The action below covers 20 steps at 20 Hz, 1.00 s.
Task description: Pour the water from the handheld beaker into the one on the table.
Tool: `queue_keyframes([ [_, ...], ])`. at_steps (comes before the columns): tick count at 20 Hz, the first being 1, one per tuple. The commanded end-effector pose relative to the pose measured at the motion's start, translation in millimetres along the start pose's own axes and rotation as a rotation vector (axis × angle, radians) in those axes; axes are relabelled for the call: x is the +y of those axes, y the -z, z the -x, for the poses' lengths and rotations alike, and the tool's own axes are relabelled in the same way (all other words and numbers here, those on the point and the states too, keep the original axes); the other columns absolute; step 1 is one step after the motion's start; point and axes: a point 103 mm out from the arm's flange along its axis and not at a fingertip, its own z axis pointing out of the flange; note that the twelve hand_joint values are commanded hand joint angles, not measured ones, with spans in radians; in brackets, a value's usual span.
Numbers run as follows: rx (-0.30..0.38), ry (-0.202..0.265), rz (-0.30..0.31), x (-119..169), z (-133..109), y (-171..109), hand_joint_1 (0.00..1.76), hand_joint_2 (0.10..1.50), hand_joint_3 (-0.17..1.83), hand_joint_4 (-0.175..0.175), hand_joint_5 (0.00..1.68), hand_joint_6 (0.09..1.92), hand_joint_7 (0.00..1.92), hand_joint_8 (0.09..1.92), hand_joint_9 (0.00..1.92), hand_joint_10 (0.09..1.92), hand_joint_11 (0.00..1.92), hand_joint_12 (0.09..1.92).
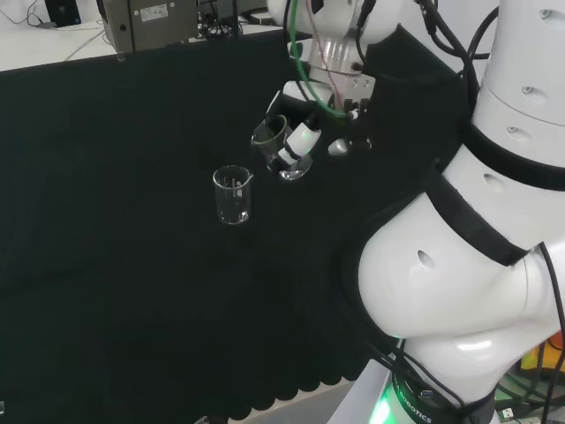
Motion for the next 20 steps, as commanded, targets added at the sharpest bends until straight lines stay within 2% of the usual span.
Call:
queue_keyframes([
  [1,-0.119,-0.002,-0.091,20,-12,-7,1.33,0.61,0.62,-0.175,1.45,0.28,1.52,0.23,1.81,0.09,1.5,0.48],
  [8,-0.214,-0.026,-0.156,35,-12,-4,1.33,0.61,0.62,-0.175,1.45,0.28,1.52,0.22,1.81,0.09,1.5,0.48],
  [20,-0.317,-0.074,-0.285,45,-15,-1,1.33,0.61,0.62,-0.175,1.46,0.27,1.52,0.22,1.81,0.09,1.51,0.48],
])
